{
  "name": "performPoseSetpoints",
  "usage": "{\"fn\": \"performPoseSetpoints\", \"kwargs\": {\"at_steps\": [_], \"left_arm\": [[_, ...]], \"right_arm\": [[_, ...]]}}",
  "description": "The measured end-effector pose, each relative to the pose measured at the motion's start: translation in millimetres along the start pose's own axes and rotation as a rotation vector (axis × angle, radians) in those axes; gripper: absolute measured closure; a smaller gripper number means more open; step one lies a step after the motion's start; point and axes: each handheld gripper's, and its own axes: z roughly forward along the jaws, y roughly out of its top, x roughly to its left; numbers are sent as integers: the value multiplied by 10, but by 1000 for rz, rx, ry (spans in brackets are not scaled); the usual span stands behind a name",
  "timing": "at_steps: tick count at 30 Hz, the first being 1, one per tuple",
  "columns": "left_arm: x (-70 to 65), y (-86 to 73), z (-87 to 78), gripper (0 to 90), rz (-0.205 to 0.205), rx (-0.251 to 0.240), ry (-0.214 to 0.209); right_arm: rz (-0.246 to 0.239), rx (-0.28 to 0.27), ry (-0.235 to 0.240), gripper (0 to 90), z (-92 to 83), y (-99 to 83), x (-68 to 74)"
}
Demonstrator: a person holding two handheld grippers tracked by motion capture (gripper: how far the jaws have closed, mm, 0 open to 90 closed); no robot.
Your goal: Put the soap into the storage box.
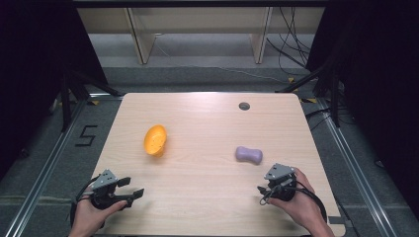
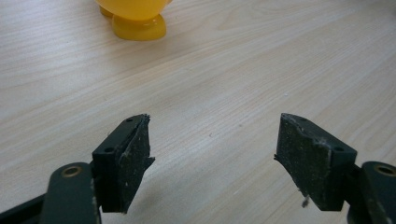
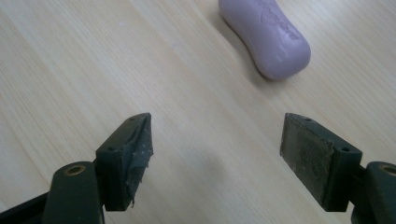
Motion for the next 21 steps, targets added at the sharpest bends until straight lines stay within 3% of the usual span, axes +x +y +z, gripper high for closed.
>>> {"fn": "performPoseSetpoints", "kwargs": {"at_steps": [3, 5, 7, 13, 14, 21], "left_arm": [[0, -10, -2, 251, -5, -13, 4], [7, -22, 0, 251, -6, 1, -11], [9, -32, 8, 253, 8, 8, -3], [15, -22, 19, 252, 4, 9, -18], [9, -22, 24, 251, -1, 5, -20], [23, -26, 22, 251, 4, 2, -11]], "right_arm": [[-28, 1, 6, 278, 31, 38, -9], [-41, 31, 14, 356, 32, 72, 18], [-93, 51, 36, 396, 48, 116, 11], [-193, 159, 17, 488, 100, 255, -30], [-232, 170, 29, 485, 115, 295, -61], [-304, 233, 99, 438, 246, 595, -375]]}}
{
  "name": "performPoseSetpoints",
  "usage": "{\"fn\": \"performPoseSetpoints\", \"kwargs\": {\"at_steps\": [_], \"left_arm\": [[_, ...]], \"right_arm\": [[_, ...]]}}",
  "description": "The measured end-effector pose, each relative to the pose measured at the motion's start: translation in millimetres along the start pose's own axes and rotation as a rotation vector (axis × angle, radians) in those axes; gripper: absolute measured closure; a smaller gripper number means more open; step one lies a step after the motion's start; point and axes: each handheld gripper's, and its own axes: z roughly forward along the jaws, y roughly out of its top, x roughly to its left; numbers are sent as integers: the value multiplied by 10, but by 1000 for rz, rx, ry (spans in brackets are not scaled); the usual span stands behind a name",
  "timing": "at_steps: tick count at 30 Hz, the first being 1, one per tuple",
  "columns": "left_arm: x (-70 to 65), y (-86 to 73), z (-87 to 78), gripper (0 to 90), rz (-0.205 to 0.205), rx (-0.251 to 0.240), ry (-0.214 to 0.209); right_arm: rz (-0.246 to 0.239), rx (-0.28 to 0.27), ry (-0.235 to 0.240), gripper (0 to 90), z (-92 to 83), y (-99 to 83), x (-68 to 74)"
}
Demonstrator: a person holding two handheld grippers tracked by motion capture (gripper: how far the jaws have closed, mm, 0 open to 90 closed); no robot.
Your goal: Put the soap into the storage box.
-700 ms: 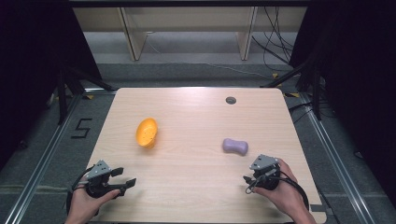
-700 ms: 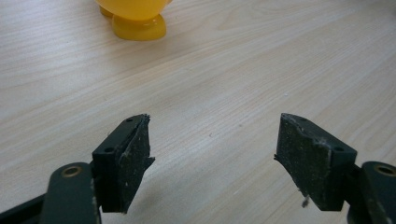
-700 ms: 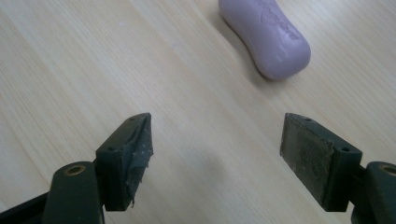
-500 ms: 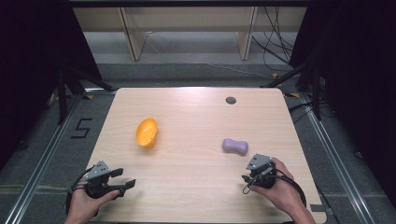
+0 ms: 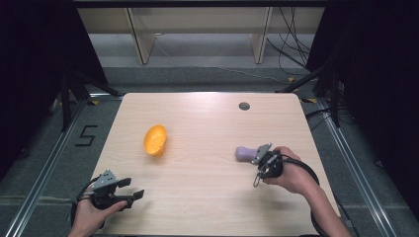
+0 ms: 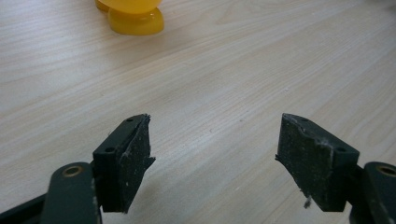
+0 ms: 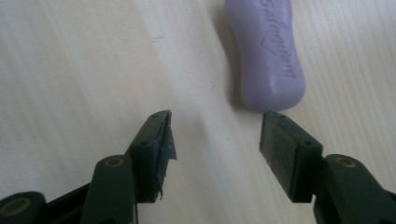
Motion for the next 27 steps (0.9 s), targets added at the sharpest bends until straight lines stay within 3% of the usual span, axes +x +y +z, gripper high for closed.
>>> {"fn": "performPoseSetpoints", "kwargs": {"at_steps": [6, 9, 11, 15, 20, 27], "left_arm": [[-5, -2, 7, 251, -9, 6, 1], [8, -3, 12, 250, 8, 10, -1], [4, -4, 10, 248, -1, 7, 1], [3, -6, 7, 245, -2, 12, 11], [1, -12, 23, 242, -12, 14, -8], [7, -9, 19, 242, -1, 10, 1]], "right_arm": [[-22, -4, 19, 406, 72, 166, -284], [-47, 4, 51, 395, 108, 249, -401], [-60, 12, 81, 389, 152, 305, -470], [-67, 46, 125, 376, 235, 384, -553], [-77, 64, 115, 370, 343, 442, -589], [-100, 87, 136, 366, 475, 493, -610]]}}
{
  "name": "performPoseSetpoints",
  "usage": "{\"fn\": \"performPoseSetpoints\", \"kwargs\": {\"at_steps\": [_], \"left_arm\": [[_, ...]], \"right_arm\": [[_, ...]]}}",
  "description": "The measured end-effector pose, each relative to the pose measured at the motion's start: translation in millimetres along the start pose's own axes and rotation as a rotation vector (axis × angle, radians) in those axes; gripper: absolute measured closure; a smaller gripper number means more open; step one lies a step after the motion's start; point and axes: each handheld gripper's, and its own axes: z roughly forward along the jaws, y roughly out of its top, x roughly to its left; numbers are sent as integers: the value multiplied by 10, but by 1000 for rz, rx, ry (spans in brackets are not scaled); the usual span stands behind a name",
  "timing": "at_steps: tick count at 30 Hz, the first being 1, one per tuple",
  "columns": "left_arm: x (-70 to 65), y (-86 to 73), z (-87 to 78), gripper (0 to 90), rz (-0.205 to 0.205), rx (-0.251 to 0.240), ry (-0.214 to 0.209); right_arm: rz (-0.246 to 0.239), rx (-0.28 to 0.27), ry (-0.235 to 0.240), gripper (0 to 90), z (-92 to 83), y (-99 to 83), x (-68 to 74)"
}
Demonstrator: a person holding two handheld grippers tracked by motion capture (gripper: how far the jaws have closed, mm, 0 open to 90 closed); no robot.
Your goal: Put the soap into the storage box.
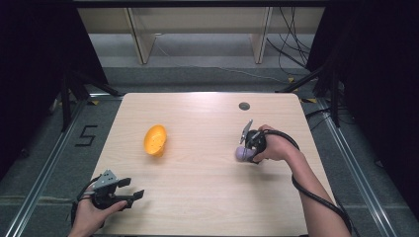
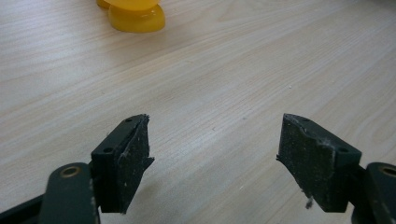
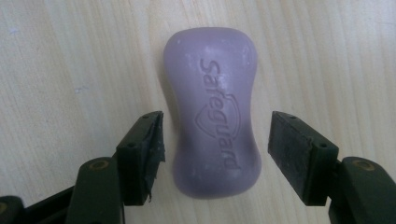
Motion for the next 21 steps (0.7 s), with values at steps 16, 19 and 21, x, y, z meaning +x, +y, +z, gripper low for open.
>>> {"fn": "performPoseSetpoints", "kwargs": {"at_steps": [16, 19, 21], "left_arm": [[3, 0, -5, 243, 11, 1, -2], [6, -3, -5, 246, 13, 4, 1], [5, -2, -5, 246, 14, 5, 2]], "right_arm": [[9, 89, 87, 434, 216, 102, -84], [20, 95, 100, 453, 230, 118, -112], [19, 102, 112, 484, 226, 124, -120]]}}
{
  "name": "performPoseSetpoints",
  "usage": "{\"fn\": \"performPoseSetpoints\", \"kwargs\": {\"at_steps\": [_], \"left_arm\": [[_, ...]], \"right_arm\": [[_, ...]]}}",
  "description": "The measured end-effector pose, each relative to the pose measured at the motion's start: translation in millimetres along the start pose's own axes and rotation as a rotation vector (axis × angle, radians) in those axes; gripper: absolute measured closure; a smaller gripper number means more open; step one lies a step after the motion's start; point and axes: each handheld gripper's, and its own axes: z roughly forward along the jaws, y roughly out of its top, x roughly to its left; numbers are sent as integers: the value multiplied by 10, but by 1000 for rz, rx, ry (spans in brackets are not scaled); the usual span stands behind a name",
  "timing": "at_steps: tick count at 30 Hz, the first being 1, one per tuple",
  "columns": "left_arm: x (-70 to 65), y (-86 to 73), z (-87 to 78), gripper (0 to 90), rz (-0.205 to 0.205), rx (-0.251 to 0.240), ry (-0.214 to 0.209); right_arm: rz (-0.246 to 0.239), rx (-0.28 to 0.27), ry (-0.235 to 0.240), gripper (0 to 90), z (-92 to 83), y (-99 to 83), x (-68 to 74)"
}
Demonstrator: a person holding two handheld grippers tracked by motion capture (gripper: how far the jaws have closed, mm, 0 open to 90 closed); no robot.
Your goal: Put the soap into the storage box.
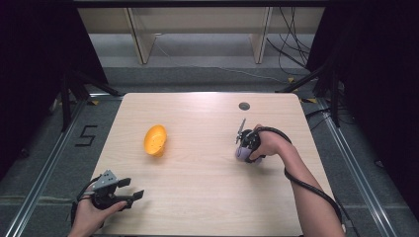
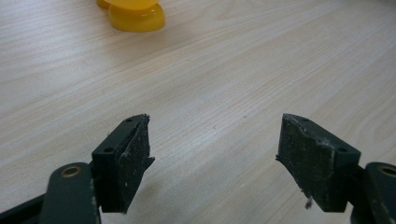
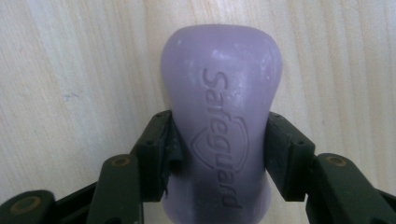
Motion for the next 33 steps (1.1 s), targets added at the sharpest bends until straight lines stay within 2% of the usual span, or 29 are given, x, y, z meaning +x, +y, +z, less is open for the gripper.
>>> {"fn": "performPoseSetpoints", "kwargs": {"at_steps": [3, 5, 6, 8, 9, 11, 15, 16, 17, 20, 23, 24, 25, 26, 27, 28, 29, 31, 32, 33], "left_arm": [[0, 0, -1, 246, 2, 1, 0], [1, 0, -2, 246, 2, 0, 1], [1, -1, -3, 247, 0, -1, 1], [2, -1, -4, 247, 0, 0, 1], [3, -2, -3, 247, 1, 0, 1], [-1, -2, 4, 248, -3, -6, 0], [2, 0, -1, 250, 5, 1, 1], [1, 0, -2, 250, 5, -1, 1], [2, 0, -3, 251, 7, -1, 1], [5, -2, 3, 252, 9, -6, -2], [5, 4, 0, 252, 17, -2, -1], [5, 3, 0, 253, 17, -1, -1], [5, 3, 0, 253, 17, -1, -1], [4, 2, 1, 253, 17, -4, 0], [3, 2, 0, 253, 16, -5, 0], [-2, 1, -1, 253, 8, -5, 2], [-1, 1, -2, 253, 7, -6, 2], [4, -1, 1, 253, 8, -9, 0], [2, 1, -1, 253, 7, -6, 1], [0, 2, -1, 253, 5, -5, 2]], "right_arm": [[-13, -10, 0, 492, 9, 2, -18], [31, -7, -10, 497, -3, 9, 21], [37, -4, -15, 498, -6, 6, 30], [38, -6, -8, 499, -6, 4, 32], [20, -25, -1, 499, 5, 4, 28], [38, -39, -3, 500, -18, -6, 76], [30, -68, 1, 501, -94, -25, 158], [13, -82, -2, 500, -117, -30, 184], [24, -80, -4, 501, -152, -35, 233], [-9, -106, -2, 500, -221, -51, 371], [-27, -111, -20, 500, -286, -60, 542], [-48, -120, -22, 500, -295, -62, 587], [-48, -120, -22, 500, -295, -62, 587], [-66, -129, -25, 501, -315, -73, 694], [-59, -126, -29, 501, -324, -76, 738], [-112, -148, -35, 501, -318, -68, 761], [-79, -134, -41, 501, -335, -80, 827], [-126, -153, -56, 501, -342, -74, 901], [-142, -169, -48, 501, -344, -69, 942], [-131, -165, -53, 501, -358, -71, 1004]]}}
